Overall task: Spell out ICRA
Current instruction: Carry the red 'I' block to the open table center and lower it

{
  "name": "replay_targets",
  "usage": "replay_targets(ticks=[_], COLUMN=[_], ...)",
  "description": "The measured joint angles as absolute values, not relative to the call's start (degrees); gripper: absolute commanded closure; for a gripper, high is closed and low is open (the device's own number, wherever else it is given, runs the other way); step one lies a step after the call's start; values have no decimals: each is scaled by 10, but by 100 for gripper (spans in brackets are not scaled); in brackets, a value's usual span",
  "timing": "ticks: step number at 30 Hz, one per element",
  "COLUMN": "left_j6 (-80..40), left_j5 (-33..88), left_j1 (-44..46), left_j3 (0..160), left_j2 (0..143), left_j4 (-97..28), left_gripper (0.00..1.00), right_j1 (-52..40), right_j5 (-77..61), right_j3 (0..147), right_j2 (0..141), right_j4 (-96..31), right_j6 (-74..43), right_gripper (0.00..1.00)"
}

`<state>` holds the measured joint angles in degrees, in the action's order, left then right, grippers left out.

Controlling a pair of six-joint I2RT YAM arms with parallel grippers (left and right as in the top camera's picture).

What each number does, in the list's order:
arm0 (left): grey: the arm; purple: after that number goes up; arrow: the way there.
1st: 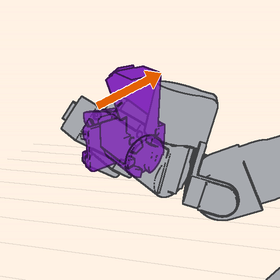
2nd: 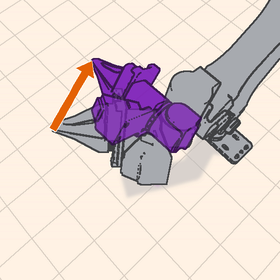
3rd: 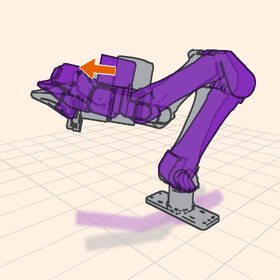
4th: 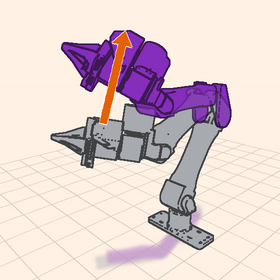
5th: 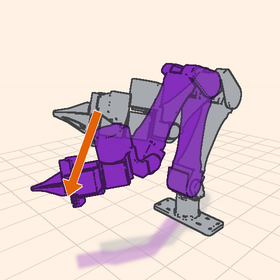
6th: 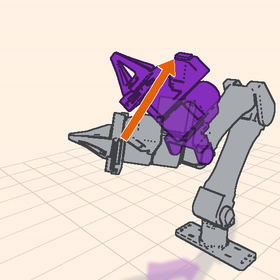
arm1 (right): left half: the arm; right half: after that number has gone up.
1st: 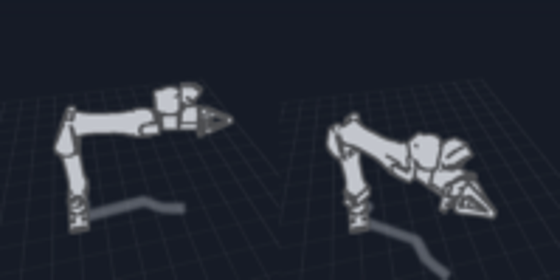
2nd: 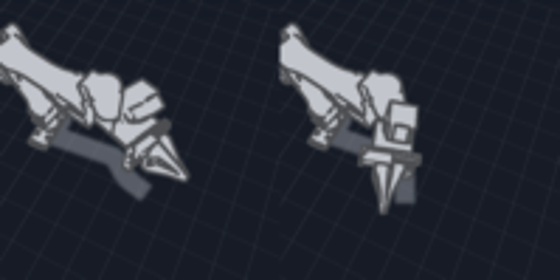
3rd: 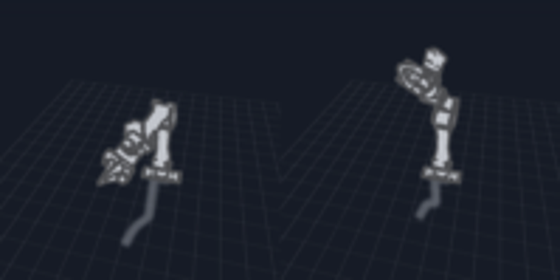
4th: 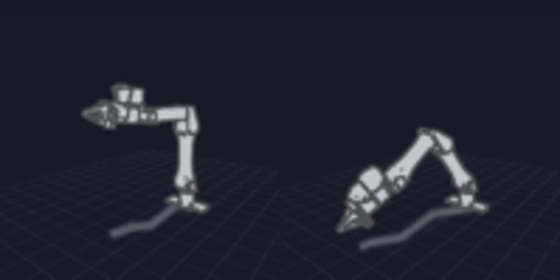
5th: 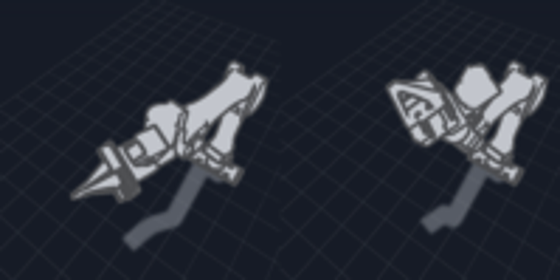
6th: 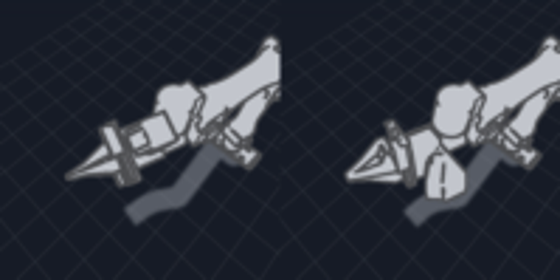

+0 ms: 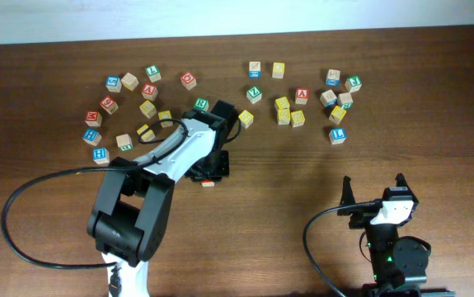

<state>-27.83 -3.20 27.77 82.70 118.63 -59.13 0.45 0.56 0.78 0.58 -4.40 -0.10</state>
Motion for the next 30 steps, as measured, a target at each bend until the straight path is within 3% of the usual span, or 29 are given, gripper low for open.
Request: replay_targets(ticks=[4,8,10,15,19,22,30], left_j6=[-278,-276,-275,-274,-274,-272,-272], left_j5=[-32,-32,-30,-30,-29,-28,-28], left_j1=[278,278,278,278,278,278,278], left_j3=[827,827,827,827,830,835,835], left_j2=[1186,1186,1186,1186,1186,1186,1186], left_j4=[-591,-592,-592,-601,-615,-615,-614], left_gripper=[74,51,49,51,67,73,73], right_j1=[4,4,4,4,4,4,4], right_j5=[6,6,6,6,6,6,6], right_j3=[8,8,8,8,8,8,8], right_j2=[6,6,6,6,6,6,6], right_j4=[-44,-44,-44,-44,-44,-44,-44], right_j6=[-1,-1,-1,0,-1,-1,-1], right_gripper=[2,2,2,1,2,2,2])
